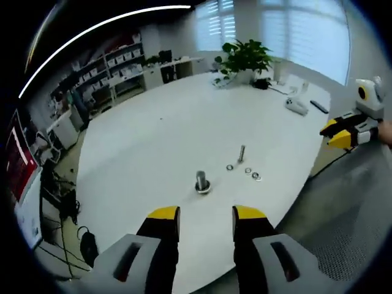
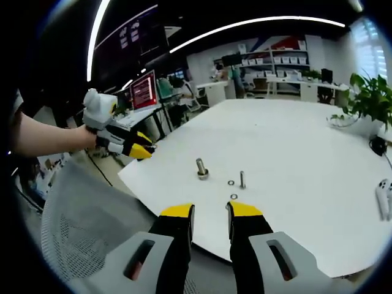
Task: Place the washer onto the threaded stud by aligning its center hole with the stud, sliding it down to the base, and recovering from edge contact or off-axis alignment until the washer reaches the visible bottom stop.
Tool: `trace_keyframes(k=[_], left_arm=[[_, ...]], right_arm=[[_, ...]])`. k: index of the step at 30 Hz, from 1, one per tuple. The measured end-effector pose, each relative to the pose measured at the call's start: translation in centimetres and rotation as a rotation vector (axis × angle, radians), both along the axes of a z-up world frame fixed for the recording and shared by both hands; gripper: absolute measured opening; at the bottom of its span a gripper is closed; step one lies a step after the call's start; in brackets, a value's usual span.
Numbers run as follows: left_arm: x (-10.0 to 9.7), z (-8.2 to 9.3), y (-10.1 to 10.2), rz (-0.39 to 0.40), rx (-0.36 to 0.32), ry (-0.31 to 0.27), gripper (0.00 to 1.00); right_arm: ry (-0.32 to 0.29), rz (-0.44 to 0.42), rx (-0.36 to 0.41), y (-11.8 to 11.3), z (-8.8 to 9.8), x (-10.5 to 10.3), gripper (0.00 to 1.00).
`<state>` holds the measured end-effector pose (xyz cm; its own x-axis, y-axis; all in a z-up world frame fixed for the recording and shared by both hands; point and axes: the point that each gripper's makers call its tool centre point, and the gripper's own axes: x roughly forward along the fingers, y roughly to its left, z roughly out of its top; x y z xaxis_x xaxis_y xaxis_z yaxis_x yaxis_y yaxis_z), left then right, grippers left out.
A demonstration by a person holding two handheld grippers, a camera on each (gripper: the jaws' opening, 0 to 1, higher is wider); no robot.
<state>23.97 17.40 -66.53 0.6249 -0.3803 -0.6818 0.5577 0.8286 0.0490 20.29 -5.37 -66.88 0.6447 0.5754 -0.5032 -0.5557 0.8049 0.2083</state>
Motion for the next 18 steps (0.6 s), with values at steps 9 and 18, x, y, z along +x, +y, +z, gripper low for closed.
trace_keyframes(k=[9, 18], left_arm=[[-3.1, 1.5, 3.1, 0.126, -0.126, -0.023, 0.33], [-3.9, 1.9, 2.7, 0.140, -0.201, -0.058, 0.33]], right_arm=[[0.013, -0.019, -0.014, -0.4, -0.3, 0.0, 0.25], [0.045, -0.020, -0.052, -0.6, -1.1, -0.2, 0.25]])
